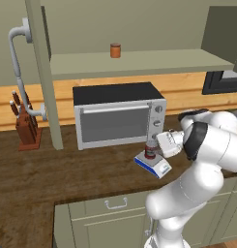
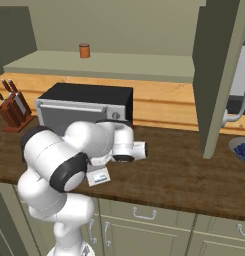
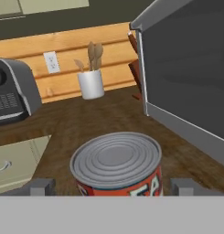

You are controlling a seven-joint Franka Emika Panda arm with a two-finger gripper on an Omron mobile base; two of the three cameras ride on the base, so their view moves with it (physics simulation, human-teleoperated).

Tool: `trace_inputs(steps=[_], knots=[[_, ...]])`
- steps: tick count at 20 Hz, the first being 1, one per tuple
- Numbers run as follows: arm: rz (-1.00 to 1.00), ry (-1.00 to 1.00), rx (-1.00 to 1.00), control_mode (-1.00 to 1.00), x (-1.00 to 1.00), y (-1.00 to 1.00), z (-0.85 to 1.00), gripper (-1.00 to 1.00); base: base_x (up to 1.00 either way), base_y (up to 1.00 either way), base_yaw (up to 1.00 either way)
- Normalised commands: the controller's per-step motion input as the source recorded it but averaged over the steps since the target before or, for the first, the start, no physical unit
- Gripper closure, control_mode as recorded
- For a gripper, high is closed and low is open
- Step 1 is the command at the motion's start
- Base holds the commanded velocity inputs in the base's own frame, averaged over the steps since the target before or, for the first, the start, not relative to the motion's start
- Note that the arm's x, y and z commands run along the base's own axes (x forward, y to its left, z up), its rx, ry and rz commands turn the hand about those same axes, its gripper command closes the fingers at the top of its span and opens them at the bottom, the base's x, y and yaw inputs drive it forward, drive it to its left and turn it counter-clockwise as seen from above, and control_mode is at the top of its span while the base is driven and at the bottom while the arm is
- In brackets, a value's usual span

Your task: Pick the canned food and place it on the digital scale for weighing, and close the cabinet.

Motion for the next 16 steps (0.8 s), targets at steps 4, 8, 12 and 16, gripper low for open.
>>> trace_inputs(steps=[4,8,12,16], knots=[[0.0,0.0,0.0,-1.0,-0.03,-0.04,0.0,-1.0,0.0,0.0,0.0],[-0.07,-0.11,0.0,-1.0,-0.01,-0.29,0.0,-1.0,0.0,0.0,0.0],[-0.07,-0.11,0.02,-1.0,-0.3,-0.27,0.02,-1.0,0.0,0.0,0.0],[-0.07,-0.13,0.04,-1.0,-0.53,-0.26,0.17,-1.0,0.0,0.0,0.0]])
